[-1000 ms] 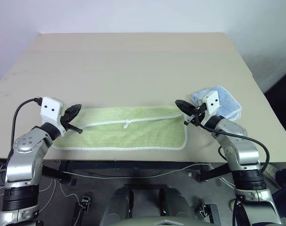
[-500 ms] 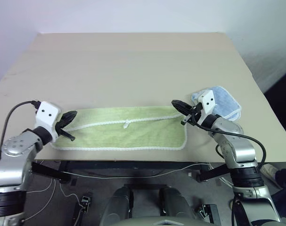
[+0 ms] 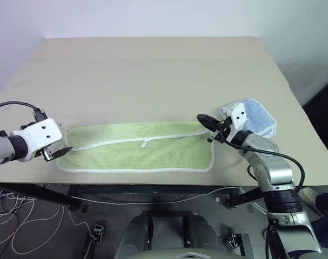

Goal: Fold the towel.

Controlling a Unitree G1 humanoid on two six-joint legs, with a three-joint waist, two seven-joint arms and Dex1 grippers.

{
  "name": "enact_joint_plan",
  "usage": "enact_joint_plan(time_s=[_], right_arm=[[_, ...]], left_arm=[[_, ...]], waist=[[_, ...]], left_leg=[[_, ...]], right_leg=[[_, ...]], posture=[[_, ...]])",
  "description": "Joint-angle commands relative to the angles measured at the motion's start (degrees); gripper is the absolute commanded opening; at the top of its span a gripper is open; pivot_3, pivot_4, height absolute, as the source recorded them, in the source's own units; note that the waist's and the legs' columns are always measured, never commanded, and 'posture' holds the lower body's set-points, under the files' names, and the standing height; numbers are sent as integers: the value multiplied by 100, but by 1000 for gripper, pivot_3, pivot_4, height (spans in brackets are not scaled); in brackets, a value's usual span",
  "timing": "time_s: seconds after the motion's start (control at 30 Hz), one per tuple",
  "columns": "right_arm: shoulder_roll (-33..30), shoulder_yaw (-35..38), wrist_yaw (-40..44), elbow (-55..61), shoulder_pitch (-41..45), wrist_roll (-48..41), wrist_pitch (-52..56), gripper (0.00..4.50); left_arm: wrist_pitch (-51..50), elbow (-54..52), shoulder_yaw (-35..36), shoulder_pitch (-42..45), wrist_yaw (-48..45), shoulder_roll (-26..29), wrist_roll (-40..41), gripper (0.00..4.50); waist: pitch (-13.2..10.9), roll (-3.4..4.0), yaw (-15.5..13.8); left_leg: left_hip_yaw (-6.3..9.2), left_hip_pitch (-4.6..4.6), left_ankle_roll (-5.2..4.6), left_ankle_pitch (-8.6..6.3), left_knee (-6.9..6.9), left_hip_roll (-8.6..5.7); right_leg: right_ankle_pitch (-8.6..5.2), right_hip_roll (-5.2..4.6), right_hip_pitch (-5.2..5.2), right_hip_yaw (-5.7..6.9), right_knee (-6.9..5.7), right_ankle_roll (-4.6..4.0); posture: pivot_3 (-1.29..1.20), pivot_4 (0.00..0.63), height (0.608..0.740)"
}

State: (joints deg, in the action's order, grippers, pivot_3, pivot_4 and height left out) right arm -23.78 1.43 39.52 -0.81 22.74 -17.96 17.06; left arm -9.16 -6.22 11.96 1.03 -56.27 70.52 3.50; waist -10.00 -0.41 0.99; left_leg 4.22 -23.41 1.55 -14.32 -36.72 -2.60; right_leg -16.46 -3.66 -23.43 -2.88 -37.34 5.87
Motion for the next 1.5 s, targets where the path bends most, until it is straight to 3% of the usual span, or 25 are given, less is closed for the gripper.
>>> enact_joint_plan(time_s=[0.03,0.17,0.47,0.73,0.83,1.2,1.37,1.5], right_arm=[[-46,-7,93,-21,232,21,-91,0],[-78,-52,222,-134,364,51,-87,0],[-111,-23,278,-165,402,74,-77,0],[-141,5,223,-62,306,66,-47,0],[-136,0,197,-28,297,64,-35,0],[-100,-49,188,-98,359,78,-68,0],[-138,-88,243,-147,438,122,-117,0],[-533,-371,514,-105,404,597,-511,0]], left_arm=[[356,219,-206,345,-431,345,-189,4479],[781,809,-811,926,-762,554,-627,4479],[1249,1673,-1754,1848,-1130,209,-1177,4479],[1552,2313,-2112,2297,-1170,-124,-1467,4479],[1604,2417,-2121,2395,-1145,-234,-1493,3906],[1596,2280,-1916,2342,-1182,-234,-1232,121],[1570,2222,-1728,2275,-1084,-250,-1061,25],[1357,2070,-1296,2141,-1069,-385,-516,25]], waist=[[0,0,-5],[0,0,3],[-1,-1,11],[-2,-2,10],[-2,-3,12],[-2,-3,12],[-2,-3,13],[-2,-2,8]], left_leg=[[-1,0,0,0,2,0],[-3,0,-1,0,6,0],[-9,0,-3,2,5,-1],[-9,0,-3,1,-2,1],[-9,-1,-5,0,-7,1],[-8,-2,-6,0,-13,1],[-8,-2,-7,-1,-14,1],[-8,-2,-7,-1,-15,1]], right_leg=[[0,0,-1,-1,0,0],[0,5,-1,1,2,0],[0,21,-1,3,-1,3],[0,26,-1,3,-7,3],[0,26,0,3,-9,3],[0,26,0,3,-14,4],[0,26,0,3,-14,4],[0,26,-1,3,-15,4]], posture=[[0,150,740],[0,150,740],[0,150,740],[0,150,740],[0,150,740],[0,150,740],[0,150,740],[0,150,740]])
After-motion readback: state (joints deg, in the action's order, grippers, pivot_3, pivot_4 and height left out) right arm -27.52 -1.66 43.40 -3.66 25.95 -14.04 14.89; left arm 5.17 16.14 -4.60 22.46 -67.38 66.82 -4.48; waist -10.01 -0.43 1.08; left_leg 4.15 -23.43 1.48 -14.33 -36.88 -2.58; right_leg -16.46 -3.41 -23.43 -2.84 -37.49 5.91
